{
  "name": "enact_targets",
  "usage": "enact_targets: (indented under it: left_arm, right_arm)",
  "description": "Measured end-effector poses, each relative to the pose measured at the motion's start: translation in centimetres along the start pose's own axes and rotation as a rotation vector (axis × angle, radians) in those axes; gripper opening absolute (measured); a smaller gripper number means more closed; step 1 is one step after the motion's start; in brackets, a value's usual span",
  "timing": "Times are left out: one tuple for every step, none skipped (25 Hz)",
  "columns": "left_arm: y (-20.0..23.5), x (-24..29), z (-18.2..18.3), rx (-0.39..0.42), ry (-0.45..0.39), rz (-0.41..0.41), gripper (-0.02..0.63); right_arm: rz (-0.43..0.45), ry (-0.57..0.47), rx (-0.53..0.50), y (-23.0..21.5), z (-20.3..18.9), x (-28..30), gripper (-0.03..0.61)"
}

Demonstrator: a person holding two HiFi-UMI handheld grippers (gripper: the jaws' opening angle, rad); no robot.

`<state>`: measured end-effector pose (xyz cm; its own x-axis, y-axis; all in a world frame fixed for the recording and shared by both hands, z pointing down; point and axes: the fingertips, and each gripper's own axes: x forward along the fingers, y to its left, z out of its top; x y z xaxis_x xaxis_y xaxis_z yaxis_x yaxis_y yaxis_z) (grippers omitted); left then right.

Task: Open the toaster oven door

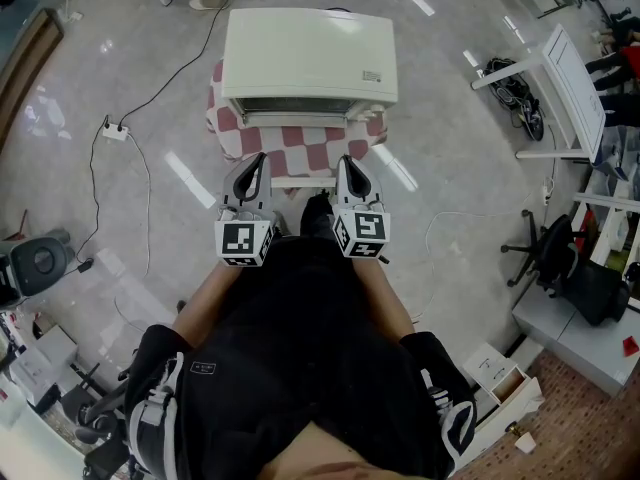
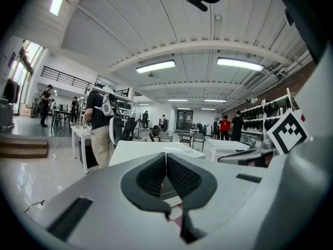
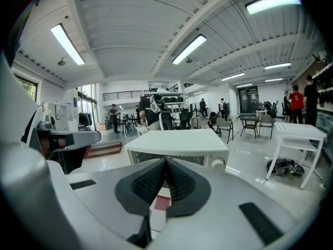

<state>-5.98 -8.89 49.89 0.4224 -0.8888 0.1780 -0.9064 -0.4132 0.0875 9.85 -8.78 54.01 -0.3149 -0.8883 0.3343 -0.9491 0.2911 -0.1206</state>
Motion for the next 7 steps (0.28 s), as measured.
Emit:
enact_targets:
  left_arm:
    - [0.07,0.02,-0.01,0.0,0.0,0.002,0.012]
    - [0.13,0.05,-0.05,-0.001,0.0,0.004,0.012]
    - [0.19,0.09,-0.09,-0.001,0.001,0.006,0.012]
    - [0.25,0.11,-0.13,-0.002,0.0,0.007,0.012]
    - [0.3,0.14,-0.16,-0.002,-0.001,0.008,0.012]
    - [0.35,0.17,-0.18,-0.002,-0.002,0.008,0.012]
    - [0.39,0.19,-0.21,-0.003,-0.004,0.009,0.012]
  right_arm:
    - [0.0,0.0,0.0,0.01,0.0,0.04,0.026]
    - [0.0,0.0,0.001,0.0,-0.02,0.09,0.026]
    - [0.0,0.0,0.001,-0.01,-0.05,0.15,0.026]
    - [-0.001,0.0,0.001,-0.02,-0.1,0.22,0.026]
    - [-0.001,0.001,0.001,-0.03,-0.15,0.28,0.026]
    - [-0.001,0.001,0.0,-0.03,-0.21,0.33,0.026]
    - [-0.002,0.001,-0.001,-0.03,-0.26,0.38,0.026]
